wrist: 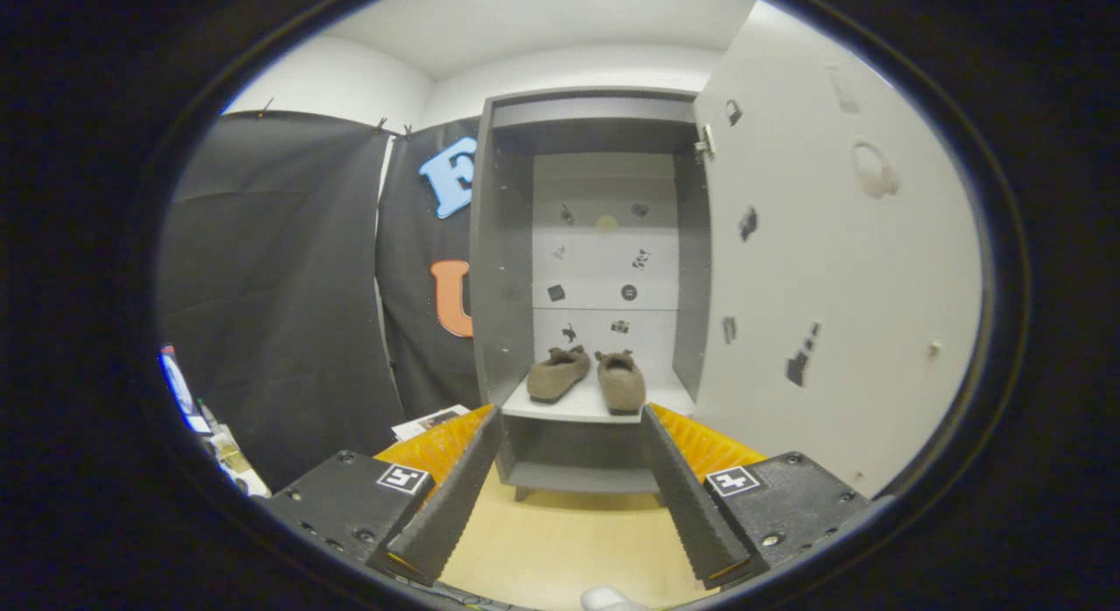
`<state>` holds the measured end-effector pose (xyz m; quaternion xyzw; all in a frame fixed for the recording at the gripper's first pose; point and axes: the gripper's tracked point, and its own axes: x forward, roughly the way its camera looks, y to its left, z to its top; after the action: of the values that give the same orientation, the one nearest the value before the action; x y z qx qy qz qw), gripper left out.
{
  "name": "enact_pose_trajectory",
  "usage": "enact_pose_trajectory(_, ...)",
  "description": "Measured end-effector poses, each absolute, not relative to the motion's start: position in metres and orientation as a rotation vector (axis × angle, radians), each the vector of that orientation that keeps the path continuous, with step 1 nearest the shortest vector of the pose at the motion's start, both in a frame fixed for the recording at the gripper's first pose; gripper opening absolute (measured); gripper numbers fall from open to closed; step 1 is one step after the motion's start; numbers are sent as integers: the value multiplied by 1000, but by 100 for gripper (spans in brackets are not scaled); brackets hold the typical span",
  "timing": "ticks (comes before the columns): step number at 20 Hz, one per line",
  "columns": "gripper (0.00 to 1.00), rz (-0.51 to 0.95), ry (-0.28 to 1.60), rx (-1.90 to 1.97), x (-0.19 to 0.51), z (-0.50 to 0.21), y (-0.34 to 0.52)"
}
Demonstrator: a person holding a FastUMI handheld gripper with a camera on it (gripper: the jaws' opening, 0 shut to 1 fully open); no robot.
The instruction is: Open the shoe cabinet door, grab the shoes and put them into the shoe cabinet, then close the shoe cabinet door.
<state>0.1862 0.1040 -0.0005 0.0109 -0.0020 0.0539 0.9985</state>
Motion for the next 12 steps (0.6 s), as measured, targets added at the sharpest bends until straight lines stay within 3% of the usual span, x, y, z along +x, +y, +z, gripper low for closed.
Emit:
enact_pose_trajectory(6,100,33,16,30,108,-4,39)
enact_pose_trajectory(12,100,-131,-4,78,74,-5,-86)
